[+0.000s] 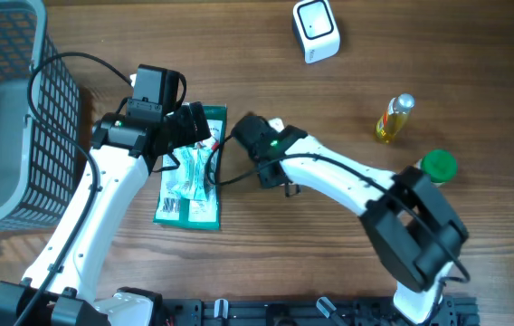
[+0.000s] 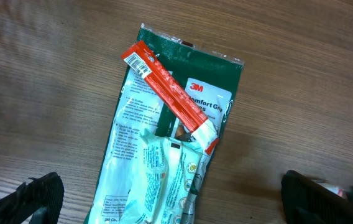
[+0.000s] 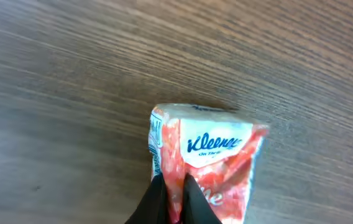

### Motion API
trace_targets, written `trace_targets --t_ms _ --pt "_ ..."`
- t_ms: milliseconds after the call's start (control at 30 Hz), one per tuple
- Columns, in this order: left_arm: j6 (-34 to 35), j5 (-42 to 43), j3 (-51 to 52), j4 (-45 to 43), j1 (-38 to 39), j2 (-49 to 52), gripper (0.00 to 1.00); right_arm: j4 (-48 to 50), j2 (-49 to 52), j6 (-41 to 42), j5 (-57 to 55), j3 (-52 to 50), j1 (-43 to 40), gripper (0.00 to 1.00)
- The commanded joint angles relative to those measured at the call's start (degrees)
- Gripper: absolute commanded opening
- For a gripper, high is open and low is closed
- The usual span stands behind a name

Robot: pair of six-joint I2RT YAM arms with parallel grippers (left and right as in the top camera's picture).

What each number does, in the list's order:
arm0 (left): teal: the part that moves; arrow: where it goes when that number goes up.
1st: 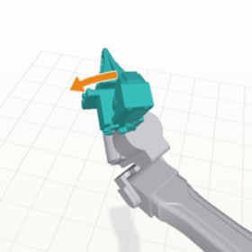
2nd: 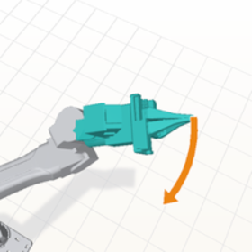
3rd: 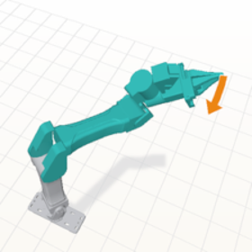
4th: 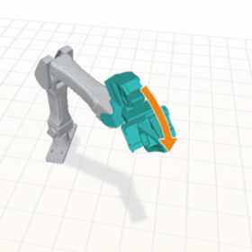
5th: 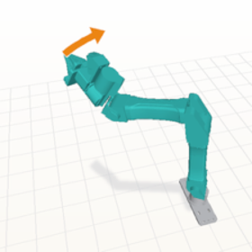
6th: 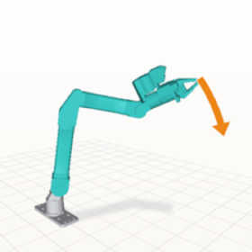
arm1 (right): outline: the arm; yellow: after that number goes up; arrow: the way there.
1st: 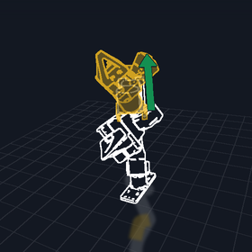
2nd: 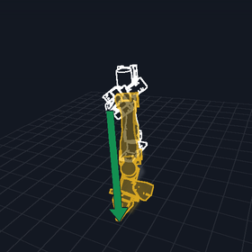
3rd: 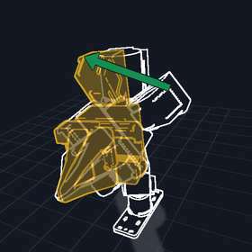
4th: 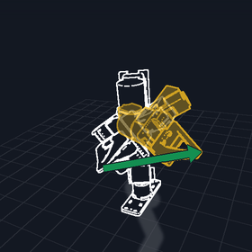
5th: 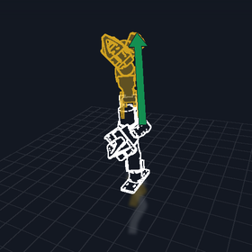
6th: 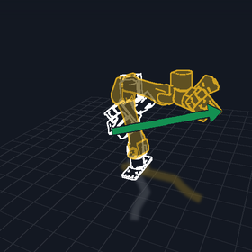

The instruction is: Scan the item barcode

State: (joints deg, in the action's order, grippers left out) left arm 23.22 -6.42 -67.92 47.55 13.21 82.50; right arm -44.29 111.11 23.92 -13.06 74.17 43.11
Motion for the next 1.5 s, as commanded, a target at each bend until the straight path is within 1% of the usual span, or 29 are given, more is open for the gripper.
trace_targets --t_ms 0,67,100,200,333,367,433,567,667,867,933,1067,1233,1333,1467 --pt "-0.48 -0.74 -0.76 -0.13 -0.22 -0.22 1.00 -0.13 -8.33 -3.82 12.70 1.25 -4.33 0.04" --pt "-0.48 -0.74 -0.76 -0.13 -0.22 -0.22 1.00 -0.09 -10.54 -6.49 22.08 1.25 -7.67 0.04" --pt "-0.48 -0.74 -0.76 -0.13 -0.22 -0.22 1.00 -0.11 -11.26 -7.87 28.44 1.25 -10.67 0.04" --pt "-0.48 -0.74 -0.76 -0.13 -0.22 -0.22 1.00 0.66 -10.82 -12.20 42.99 0.55 -17.49 0.04" --pt "-0.48 -0.74 -0.76 -0.13 -0.22 -0.22 1.00 9.88 -10.75 -11.82 56.37 -5.38 -23.65 0.04" --pt "-0.48 -0.74 -0.76 -0.13 -0.22 -0.22 1.00 13.29 -10.71 -11.74 61.83 -7.72 -24.94 0.04" --pt "-0.48 -0.74 -0.76 -0.13 -0.22 -0.22 1.00 18.45 -10.71 -10.86 66.93 -11.37 -26.25 0.04" --pt "-0.48 -0.74 -0.76 -0.13 -0.22 -0.22 1.00 31.95 -10.38 -3.82 67.38 -20.26 -26.86 0.04" --pt "-0.48 -0.74 -0.76 -0.13 -0.22 -0.22 1.00 37.70 -10.16 -1.16 64.39 -24.30 -26.86 0.04" --pt "-0.48 -0.74 -0.76 -0.13 -0.22 -0.22 1.00 37.46 -10.16 -0.81 60.30 -25.53 -26.86 0.04" --pt "-0.48 -0.74 -0.76 -0.13 -0.22 -0.22 1.00 37.94 -10.16 0.52 57.79 -26.69 -26.86 0.04" --pt "-0.48 -0.74 -0.76 -0.13 -0.22 -0.22 1.00 41.68 -10.14 1.70 57.55 -28.89 -26.86 0.04" --pt "-0.48 -0.74 -0.76 -0.13 -0.22 -0.22 1.00 42.03 -8.39 1.79 57.42 -28.92 -26.86 0.04" --pt "-0.48 -0.74 -0.76 -0.13 -0.22 -0.22 1.00 42.32 -7.04 3.19 56.76 -28.92 -26.86 0.04" --pt "-0.48 -0.74 -0.76 -0.13 -0.22 -0.22 1.00 42.27 -7.02 3.30 55.84 -28.92 -26.86 0.05"
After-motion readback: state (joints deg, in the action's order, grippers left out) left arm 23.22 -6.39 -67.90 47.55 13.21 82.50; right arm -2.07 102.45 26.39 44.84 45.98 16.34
